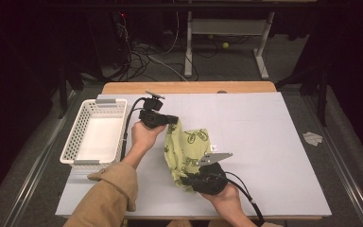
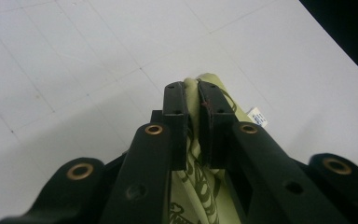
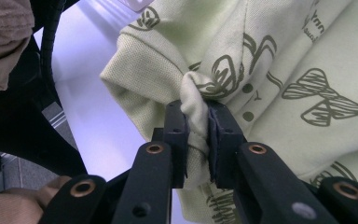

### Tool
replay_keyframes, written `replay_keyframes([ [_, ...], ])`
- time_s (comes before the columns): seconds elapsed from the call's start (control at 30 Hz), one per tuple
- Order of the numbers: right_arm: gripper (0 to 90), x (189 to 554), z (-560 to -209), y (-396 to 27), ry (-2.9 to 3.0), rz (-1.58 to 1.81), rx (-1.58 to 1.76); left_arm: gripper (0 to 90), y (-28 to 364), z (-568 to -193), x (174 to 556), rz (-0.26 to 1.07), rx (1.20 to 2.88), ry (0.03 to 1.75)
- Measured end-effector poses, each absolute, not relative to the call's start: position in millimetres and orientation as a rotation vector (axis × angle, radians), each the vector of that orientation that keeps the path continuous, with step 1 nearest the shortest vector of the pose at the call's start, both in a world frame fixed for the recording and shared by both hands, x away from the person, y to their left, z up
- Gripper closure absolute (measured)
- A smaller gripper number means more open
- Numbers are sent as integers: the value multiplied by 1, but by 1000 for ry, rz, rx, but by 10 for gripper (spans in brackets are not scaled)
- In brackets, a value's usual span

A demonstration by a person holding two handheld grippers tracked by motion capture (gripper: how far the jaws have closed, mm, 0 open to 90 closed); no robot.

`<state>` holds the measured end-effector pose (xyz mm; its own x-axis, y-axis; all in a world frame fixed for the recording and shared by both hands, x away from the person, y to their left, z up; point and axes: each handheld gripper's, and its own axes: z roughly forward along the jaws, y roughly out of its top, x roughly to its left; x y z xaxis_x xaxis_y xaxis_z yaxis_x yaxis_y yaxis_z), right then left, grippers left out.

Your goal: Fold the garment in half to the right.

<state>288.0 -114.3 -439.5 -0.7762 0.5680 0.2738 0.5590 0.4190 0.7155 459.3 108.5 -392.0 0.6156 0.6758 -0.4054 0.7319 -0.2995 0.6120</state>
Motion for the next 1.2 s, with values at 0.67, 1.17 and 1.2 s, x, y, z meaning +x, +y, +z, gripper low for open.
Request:
replay_keyframes([
  [0.67, 812, 283, -445, -133, 2636, 1346, 1111, 789, 82, -394, 461, -90, 2063, 1063],
  [1.17, 813, 282, -446, -139, 2640, 1343, 1122, 788, 73, -399, 462, -92, 2064, 1053],
  [1.2, 814, 282, -446, -139, 2639, 1343, 1123, 788, 72, -399, 462, -92, 2064, 1052],
])
